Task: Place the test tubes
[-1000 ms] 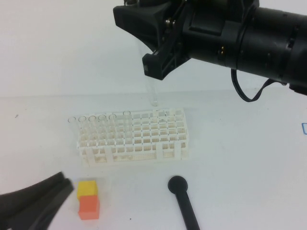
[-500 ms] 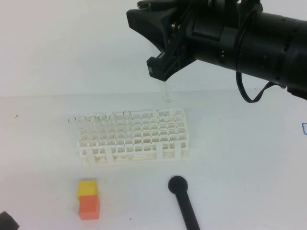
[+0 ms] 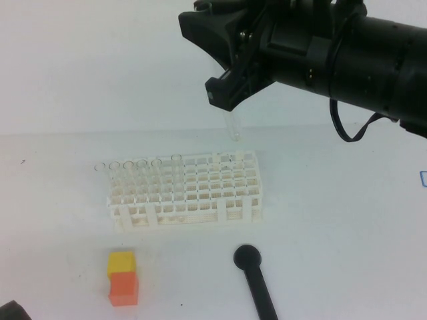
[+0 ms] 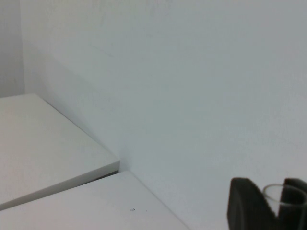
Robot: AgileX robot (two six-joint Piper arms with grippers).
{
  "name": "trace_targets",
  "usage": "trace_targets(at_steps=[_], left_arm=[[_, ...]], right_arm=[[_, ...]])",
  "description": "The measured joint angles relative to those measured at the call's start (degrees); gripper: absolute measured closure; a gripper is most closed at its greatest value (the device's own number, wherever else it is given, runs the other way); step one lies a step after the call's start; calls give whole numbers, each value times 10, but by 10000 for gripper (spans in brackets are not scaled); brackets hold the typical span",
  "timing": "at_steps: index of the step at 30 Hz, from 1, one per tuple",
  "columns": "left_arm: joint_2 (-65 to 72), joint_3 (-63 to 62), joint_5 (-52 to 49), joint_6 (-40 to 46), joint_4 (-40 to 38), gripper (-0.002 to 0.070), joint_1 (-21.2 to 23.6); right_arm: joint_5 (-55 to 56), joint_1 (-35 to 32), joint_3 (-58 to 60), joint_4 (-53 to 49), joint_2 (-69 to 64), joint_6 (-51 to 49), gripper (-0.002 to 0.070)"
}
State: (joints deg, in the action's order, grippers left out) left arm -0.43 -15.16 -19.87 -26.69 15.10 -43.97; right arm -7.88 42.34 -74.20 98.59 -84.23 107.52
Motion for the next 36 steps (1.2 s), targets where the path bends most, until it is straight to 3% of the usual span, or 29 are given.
trace_targets(at_steps=[23,25,32,36], left_arm=[[0,0,0,1,0,676,0],[0,0,0,1,0,676,0],[0,0,-1,1,0,676,0],[0,0,-1,1,0,676,0]], right_arm=[[15,-7,0,-2,1,25,554],[24,-12,0,-58,6,-46,554],[31,-12,3,-490,33,-524,554],[41,-12,16,-576,33,-624,554]])
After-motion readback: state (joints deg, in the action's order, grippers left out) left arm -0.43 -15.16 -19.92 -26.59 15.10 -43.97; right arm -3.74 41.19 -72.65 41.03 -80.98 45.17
